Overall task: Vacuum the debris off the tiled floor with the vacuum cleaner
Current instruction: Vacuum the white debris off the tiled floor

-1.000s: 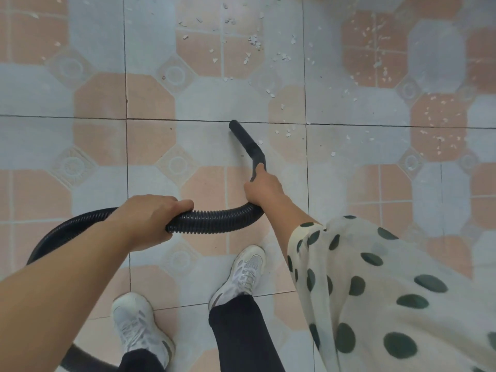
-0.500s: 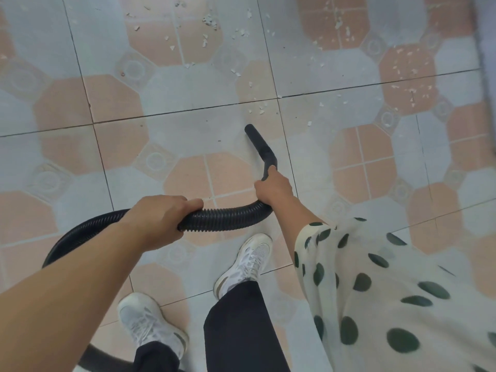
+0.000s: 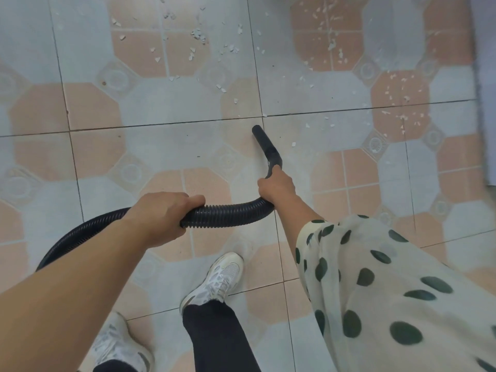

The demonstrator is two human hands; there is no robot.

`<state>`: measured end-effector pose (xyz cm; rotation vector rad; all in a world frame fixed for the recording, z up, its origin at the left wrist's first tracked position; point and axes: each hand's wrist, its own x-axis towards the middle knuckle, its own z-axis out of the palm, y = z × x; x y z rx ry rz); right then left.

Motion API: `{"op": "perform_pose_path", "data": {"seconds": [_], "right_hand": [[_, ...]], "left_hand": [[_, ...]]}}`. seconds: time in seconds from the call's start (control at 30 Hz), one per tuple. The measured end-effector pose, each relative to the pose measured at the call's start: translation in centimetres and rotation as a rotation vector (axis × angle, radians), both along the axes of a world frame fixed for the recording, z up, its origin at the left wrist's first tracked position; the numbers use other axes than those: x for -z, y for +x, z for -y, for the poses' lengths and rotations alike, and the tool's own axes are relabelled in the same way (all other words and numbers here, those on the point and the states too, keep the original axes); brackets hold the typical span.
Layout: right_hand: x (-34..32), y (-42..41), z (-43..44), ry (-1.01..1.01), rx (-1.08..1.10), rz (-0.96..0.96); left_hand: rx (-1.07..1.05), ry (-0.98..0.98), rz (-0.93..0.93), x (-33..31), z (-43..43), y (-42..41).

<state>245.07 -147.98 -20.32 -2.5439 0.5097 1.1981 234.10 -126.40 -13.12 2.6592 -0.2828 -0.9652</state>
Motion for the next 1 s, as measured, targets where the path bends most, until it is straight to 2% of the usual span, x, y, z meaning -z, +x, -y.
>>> {"op": "perform_pose_path", "data": {"seconds": [0.3,0.5,1.0], "right_hand": [[1.3,3.1,-1.0,0.075,-0.139,-0.016],[1.5,5.3,-1.2,0.075,-0.094,-0.011],[1.6,8.4,-8.4,0.097,-0.173,-0.018]], "left_hand": [[0.023,0.045,0.001,-0.7,-0.3,3.1],[0.107,0.092,0.059,-0.6,-1.0,6.5],[0.043,0.071,0.028,0.0,-7.5,8.4]]}}
